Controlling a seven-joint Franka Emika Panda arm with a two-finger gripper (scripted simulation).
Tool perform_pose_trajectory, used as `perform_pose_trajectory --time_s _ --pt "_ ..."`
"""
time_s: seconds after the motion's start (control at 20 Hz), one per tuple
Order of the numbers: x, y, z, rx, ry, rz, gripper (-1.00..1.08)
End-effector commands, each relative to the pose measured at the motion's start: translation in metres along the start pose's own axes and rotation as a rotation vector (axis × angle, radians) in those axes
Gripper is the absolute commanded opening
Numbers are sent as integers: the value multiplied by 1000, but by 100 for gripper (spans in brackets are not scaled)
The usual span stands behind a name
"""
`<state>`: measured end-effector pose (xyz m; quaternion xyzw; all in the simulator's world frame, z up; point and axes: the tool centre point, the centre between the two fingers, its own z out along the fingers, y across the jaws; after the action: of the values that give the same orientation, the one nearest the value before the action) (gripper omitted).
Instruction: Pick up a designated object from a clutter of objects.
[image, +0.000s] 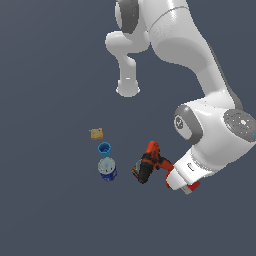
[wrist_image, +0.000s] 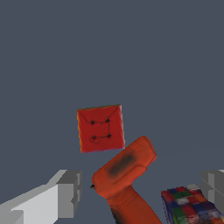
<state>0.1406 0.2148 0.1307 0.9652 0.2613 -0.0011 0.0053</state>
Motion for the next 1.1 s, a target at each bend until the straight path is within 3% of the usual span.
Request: perform_pose_trajectory --time_s 0.0,0.45,1.05 --pt "9 -10 15 2 3 -26 100" --pt "24 -32 45 9 5 -76 100" --pt "24 -34 72 10 4 -78 100"
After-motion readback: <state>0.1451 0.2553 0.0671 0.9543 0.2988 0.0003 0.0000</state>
